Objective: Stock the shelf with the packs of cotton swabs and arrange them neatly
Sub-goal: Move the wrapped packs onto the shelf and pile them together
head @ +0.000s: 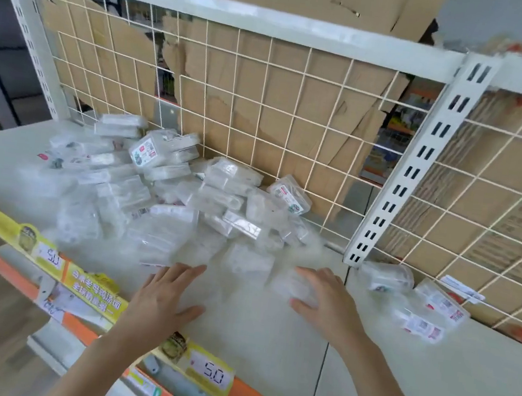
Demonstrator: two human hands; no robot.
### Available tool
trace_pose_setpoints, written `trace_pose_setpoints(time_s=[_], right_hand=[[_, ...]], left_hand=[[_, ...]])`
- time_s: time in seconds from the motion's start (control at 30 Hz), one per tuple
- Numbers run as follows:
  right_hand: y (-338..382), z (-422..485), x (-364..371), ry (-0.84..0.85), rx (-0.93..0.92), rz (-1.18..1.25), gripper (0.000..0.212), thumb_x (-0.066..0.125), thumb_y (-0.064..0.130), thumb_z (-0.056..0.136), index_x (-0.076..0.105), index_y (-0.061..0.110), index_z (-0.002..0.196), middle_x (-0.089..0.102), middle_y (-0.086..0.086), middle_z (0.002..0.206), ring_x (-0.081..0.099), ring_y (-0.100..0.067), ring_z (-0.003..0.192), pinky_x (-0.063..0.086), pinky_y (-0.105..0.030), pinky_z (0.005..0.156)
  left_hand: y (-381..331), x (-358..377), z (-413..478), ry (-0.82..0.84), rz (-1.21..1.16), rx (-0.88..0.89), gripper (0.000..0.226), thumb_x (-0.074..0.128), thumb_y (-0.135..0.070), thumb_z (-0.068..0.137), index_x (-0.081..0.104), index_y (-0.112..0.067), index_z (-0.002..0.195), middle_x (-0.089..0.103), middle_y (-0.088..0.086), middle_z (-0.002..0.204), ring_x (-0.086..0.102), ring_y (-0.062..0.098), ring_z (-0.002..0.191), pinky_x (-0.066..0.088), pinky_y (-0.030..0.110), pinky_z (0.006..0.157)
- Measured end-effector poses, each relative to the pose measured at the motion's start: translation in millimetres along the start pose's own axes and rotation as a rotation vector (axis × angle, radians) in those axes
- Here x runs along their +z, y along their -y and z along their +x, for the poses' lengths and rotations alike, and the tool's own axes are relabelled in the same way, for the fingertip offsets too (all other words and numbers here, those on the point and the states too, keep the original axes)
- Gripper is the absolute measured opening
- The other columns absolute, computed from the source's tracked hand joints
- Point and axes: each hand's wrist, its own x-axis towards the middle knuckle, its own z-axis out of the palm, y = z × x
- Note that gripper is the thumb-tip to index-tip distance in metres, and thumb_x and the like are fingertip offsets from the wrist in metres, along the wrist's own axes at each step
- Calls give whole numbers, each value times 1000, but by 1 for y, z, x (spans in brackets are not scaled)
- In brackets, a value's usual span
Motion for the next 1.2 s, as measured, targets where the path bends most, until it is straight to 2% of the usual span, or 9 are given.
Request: trace_pose_setpoints(time_s=[0.13,0.2,0.33,0.4,0.57,0.67,0.8,1.03,1.2], right_hand=[[-10,-40,-18,-124,-8,137,54,60,48,78,49,36,130,50,8,115,47,-15,112,43,-30,88],[-21,-63,-33,-241,0,199,54,58,47,74,53,36,127,53,7,117,48,-15,113,45,-31,87],[-55,-112,-68,-432,63,246,52,59,54,73,47,47,123,53,18,118,47,-2,108,36,-5,84],[-78,-138,-83,-494,129,246,51,64,49,72,53,44,122,53,19,115,50,-3,106,35,-2,82],[-142,-206,-112,-589,286,185,53,77,28,76,54,40,122,51,21,109,53,-9,102,41,-15,73],[-181,-248,-129,-636,370,132,55,78,27,74,53,44,120,50,24,108,53,-11,98,41,-22,68],[-234,-303,-149,-667,454,102,54,78,27,74,53,44,119,50,22,107,54,-13,98,44,-27,67],[-308,-390,-178,-718,602,54,54,80,24,72,58,34,120,54,15,107,57,-17,99,45,-32,68],[-329,-444,-192,-746,708,31,54,80,23,72,60,27,122,53,10,107,55,-17,98,41,-30,73]], left_hand=[[-17,4,5,-41,-72,65,71,40,-63,77,49,-22,135,54,-7,116,50,16,101,40,31,85],[-34,6,15,-63,-98,106,74,38,-71,79,49,-23,134,55,-6,116,48,15,101,42,33,83],[-87,15,37,-94,-151,226,82,26,-79,81,51,-20,133,51,-10,115,46,13,102,41,35,87],[-120,22,45,-93,-180,276,79,35,-76,79,50,-21,133,45,-16,114,44,10,102,38,33,87],[-201,50,54,-34,-248,386,62,45,-59,77,43,-33,133,40,-25,112,44,7,101,36,26,88],[-251,72,58,9,-260,434,64,45,-60,77,45,-31,134,50,-13,118,44,10,105,30,19,89],[-316,101,55,53,-297,452,66,43,-63,75,46,-33,134,53,-8,123,44,12,109,37,34,93],[-407,143,42,89,-376,486,69,39,-66,71,41,-36,133,45,-19,118,39,1,106,29,24,93],[-446,161,44,155,-349,559,64,51,-62,81,45,-29,136,49,-13,119,43,9,105,28,26,91]])
